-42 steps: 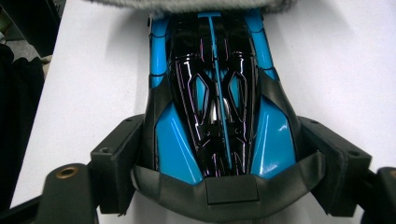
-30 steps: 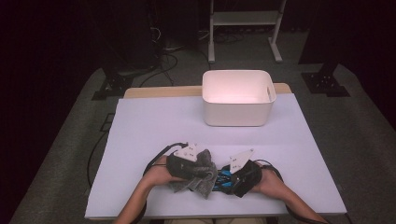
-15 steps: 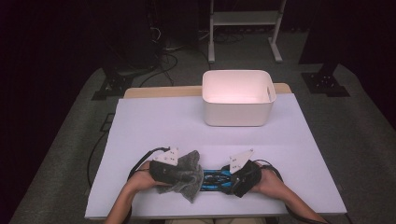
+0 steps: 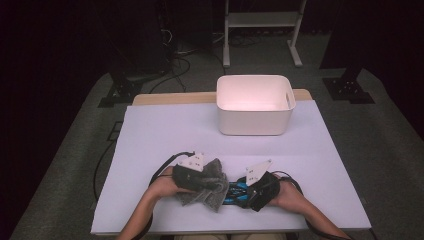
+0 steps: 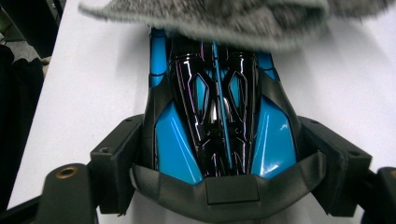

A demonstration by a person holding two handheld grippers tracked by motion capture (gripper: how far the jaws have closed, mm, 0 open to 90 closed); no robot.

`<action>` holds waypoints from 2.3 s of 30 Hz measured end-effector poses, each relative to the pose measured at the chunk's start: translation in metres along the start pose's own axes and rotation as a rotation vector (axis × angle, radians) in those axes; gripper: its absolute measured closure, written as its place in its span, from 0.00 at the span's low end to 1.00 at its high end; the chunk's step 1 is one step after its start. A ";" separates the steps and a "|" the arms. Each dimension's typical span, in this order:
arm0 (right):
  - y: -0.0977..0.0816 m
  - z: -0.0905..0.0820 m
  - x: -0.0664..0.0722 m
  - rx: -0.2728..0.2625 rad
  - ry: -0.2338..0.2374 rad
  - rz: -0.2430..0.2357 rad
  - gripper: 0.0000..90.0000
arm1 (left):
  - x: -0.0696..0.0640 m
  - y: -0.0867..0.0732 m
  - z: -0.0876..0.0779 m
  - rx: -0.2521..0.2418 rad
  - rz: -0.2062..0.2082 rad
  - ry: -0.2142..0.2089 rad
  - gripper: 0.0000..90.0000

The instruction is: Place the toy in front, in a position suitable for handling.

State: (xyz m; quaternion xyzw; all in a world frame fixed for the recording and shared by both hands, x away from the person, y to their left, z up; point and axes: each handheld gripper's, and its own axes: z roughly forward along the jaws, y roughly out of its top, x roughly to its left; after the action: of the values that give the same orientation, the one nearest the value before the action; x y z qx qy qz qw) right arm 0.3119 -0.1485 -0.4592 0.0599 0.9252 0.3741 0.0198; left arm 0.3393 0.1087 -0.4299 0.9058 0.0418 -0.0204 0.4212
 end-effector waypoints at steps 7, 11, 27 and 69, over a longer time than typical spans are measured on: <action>0.000 0.000 0.000 0.003 0.000 -0.010 0.24 | 0.004 0.002 0.003 0.010 -0.004 -0.021 0.83; 0.000 0.000 -0.001 -0.002 0.001 -0.012 0.24 | 0.000 -0.010 -0.007 -0.008 -0.025 -0.017 0.82; -0.001 0.000 -0.001 -0.005 -0.002 -0.011 0.24 | -0.020 -0.037 -0.031 0.011 -0.062 -0.011 0.82; -0.002 0.000 0.001 -0.016 -0.003 0.005 0.23 | -0.008 0.014 0.004 0.018 0.012 -0.066 0.82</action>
State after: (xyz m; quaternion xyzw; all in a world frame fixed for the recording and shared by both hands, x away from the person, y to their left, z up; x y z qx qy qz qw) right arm 0.3111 -0.1501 -0.4608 0.0625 0.9221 0.3812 0.0206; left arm 0.3325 0.0962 -0.4214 0.9087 0.0221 -0.0483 0.4141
